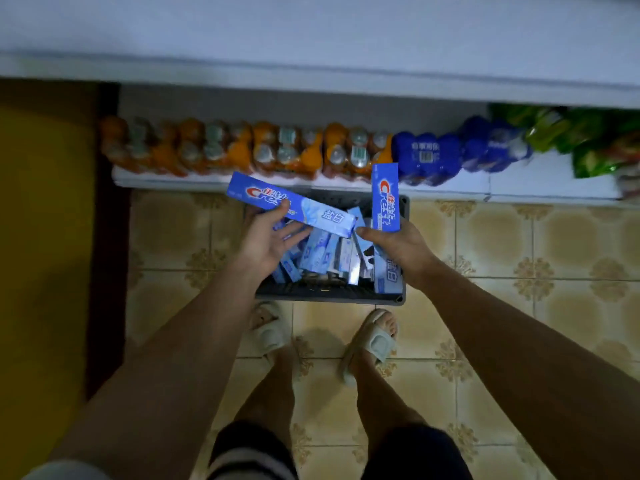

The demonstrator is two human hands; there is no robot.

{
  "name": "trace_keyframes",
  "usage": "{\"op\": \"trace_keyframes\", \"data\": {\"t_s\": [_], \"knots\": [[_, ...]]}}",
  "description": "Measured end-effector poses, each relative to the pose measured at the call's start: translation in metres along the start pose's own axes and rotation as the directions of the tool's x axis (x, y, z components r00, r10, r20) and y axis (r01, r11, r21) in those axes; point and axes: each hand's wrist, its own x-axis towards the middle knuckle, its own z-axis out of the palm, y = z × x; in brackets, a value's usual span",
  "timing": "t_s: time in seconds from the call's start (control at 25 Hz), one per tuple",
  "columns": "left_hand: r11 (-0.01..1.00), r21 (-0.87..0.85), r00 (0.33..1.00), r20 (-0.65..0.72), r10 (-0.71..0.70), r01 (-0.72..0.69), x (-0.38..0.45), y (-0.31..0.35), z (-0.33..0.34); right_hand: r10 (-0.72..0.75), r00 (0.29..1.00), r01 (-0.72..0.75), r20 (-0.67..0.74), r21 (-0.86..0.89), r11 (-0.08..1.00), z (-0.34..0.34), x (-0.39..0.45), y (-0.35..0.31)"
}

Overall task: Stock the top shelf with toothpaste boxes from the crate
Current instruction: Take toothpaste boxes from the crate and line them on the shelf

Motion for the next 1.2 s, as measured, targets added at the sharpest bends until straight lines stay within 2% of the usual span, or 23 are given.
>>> {"op": "trace_keyframes", "data": {"t_s": [0.16,0.24,0.36,0.48,0.64,0.72,0.8,0.84,0.92,1.0,1.04,1.12,1.2], "knots": [[0.995,-0.077,0.995,0.071,0.064,-0.059,-0.113,0.082,0.023,-0.086,0.996,0.087,-0.024,0.074,0.993,0.008,-0.109,-0.086],[0.994,-0.062,0.988,0.117,0.099,-0.092,-0.155,0.120,0.029,-0.129,0.991,0.132,-0.037,0.089,0.987,0.014,-0.149,-0.115],[0.982,0.006,0.963,0.196,0.183,-0.188,-0.205,0.174,0.036,-0.231,0.973,0.230,0.005,0.105,0.968,0.021,-0.196,-0.154],[0.961,-0.047,0.932,0.236,0.275,-0.272,-0.248,0.218,0.047,-0.328,0.945,0.322,0.020,0.138,0.937,0.023,-0.230,-0.196],[0.930,-0.068,0.883,0.295,0.365,-0.362,-0.311,0.272,0.073,-0.469,0.880,0.459,0.075,0.118,0.881,0.007,-0.273,-0.257],[0.924,-0.119,0.849,0.366,0.381,-0.363,-0.347,0.307,0.089,-0.553,0.830,0.539,0.073,0.150,0.829,-0.009,-0.298,-0.287],[0.893,-0.159,0.809,0.381,0.448,-0.420,-0.387,0.344,0.106,-0.630,0.775,0.614,0.053,0.173,0.770,-0.027,-0.323,-0.318],[0.868,-0.114,0.793,0.362,0.490,-0.484,-0.408,0.362,0.115,-0.664,0.746,0.646,0.052,0.182,0.741,-0.036,-0.337,-0.333],[0.769,0.183,0.774,0.335,0.537,-0.613,-0.455,0.386,0.137,-0.722,0.689,0.700,0.056,0.206,0.684,-0.054,-0.364,-0.360],[0.543,0.538,0.759,0.371,0.535,-0.645,-0.495,0.397,0.161,-0.767,0.641,0.742,0.037,0.223,0.632,-0.071,-0.385,-0.382],[0.422,0.646,0.749,0.386,0.538,-0.636,-0.512,0.401,0.172,-0.784,0.621,0.761,0.020,0.227,0.608,-0.078,-0.394,-0.391],[0.279,0.718,0.710,0.409,0.573,-0.638,-0.539,0.405,0.188,-0.810,0.587,0.781,0.001,0.264,0.566,-0.089,-0.412,-0.401],[0.238,0.682,0.646,0.438,0.626,-0.692,-0.554,0.408,0.197,-0.822,0.570,0.784,-0.018,0.311,0.537,-0.095,-0.427,-0.408]]}}
